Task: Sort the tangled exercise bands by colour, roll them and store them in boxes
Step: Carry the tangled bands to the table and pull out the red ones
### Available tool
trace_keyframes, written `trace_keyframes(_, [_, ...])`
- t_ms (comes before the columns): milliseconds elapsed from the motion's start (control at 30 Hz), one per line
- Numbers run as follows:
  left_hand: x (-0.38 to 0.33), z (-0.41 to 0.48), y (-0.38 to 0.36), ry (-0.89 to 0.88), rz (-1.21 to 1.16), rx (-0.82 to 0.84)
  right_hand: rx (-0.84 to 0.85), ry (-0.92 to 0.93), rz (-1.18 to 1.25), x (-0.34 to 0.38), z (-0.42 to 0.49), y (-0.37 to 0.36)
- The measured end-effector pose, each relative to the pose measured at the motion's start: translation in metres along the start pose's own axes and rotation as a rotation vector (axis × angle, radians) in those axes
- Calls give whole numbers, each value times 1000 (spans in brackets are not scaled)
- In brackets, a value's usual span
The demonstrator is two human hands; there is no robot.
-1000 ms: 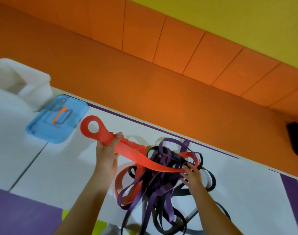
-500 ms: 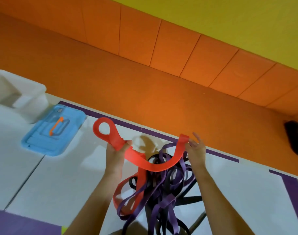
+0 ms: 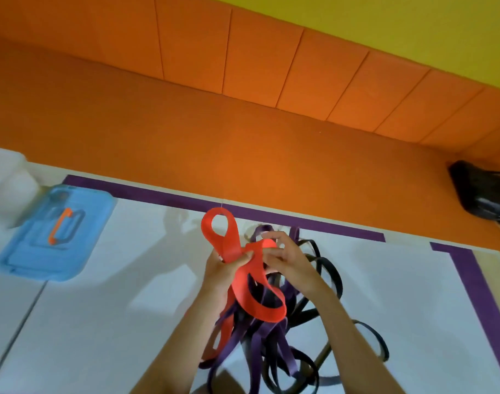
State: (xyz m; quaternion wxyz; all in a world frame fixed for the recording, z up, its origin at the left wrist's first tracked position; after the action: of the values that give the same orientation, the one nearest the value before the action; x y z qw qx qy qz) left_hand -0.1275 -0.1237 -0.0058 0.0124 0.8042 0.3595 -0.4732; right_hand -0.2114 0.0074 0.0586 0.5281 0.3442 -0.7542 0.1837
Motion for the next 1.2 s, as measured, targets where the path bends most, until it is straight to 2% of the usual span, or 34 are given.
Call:
trace_keyframes(100, [11,5,11,51,-32,-117,-144,-40,200,-16,-7,19])
trace_keyframes(233, [10,10,17,77,-81,-152,-379,-101,242,-57,-19,63])
trace_keyframes(267, [8,11,20,68,-100,-166,-422,-123,150,-68,-20,75])
trace_keyframes(367, [-3,14,24,0,-105,-186,-490,-167,-387,-95,-16,102])
trace_keyframes(400, [-5,15,24,-10,-110,-188,-485,-182,-488,-102,-12,106])
trace_keyframes(467, [-5,14,21,-13,-124,-194,-436,-188,-530,-112,1,105])
trace_keyframes(567, [-6,11,10,-19,-126,-195,-262,-196,-530,-119,30,89])
trace_keyframes(633, [-7,9,2,-30,-128,-187,-158,-247,-647,-132,46,79])
trace_keyframes(700, [-8,10,-6,-40,-122,-179,-168,-285,-820,-141,52,81])
trace_keyframes(767, [-9,12,-11,-53,-152,-185,-203,-261,-884,-143,50,84])
trace_keyframes(867, [-21,18,-16,-114,-237,-214,-210,-174,-1012,-144,41,84])
trace_keyframes(1067, [-53,44,-19,-209,-181,-283,-100,96,-929,-147,14,87])
trace_keyframes(1200, [-55,52,-16,-212,-184,-304,-127,305,-956,-134,-8,94])
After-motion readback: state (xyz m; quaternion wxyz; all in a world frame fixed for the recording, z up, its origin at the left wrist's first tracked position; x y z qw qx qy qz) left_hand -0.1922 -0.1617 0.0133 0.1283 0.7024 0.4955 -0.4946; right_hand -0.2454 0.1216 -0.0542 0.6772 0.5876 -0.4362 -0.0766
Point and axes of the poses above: each hand's wrist, its own z-axis towards the middle knuckle, its own y-axis out of the back of the hand, x = y × z, the point moved 9 cm from there along z, towards the middle knuckle, and after that the axes turned 2 degrees about z, right-handed, at the moved point
